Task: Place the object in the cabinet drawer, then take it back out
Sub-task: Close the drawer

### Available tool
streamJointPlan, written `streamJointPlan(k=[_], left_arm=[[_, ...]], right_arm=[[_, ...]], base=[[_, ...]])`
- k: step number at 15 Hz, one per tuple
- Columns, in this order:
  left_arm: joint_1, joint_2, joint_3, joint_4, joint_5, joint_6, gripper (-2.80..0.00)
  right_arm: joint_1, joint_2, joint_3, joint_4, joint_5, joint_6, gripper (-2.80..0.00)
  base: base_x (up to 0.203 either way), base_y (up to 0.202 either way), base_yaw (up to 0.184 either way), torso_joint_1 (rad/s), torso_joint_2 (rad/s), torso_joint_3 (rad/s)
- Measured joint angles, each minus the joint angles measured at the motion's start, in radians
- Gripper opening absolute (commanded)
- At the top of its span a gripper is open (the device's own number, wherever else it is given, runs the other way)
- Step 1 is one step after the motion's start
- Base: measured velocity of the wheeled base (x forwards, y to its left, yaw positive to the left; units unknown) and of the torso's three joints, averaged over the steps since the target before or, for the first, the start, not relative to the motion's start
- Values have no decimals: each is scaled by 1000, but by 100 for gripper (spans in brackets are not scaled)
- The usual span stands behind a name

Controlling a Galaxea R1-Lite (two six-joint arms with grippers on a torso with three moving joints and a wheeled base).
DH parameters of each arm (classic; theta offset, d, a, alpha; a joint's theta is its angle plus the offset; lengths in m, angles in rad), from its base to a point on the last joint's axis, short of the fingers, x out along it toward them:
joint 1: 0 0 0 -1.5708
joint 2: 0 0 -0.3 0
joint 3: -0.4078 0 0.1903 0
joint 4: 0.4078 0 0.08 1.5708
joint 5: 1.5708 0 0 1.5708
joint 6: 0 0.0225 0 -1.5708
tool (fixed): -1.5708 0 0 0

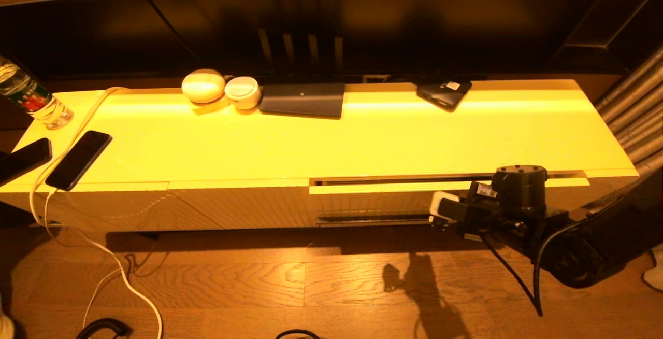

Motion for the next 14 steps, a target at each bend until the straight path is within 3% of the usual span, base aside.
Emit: streamJointPlan(k=[10, 14], left_arm=[[0, 0, 0, 0, 0, 0, -280], [0, 0, 0, 0, -1, 0, -280]], right_arm=[[-36, 36, -71, 18, 16, 9, -280], [-40, -51, 24, 101, 6, 4, -280]], base=[[0, 0, 0, 0, 0, 0], [0, 0, 0, 0, 0, 0]])
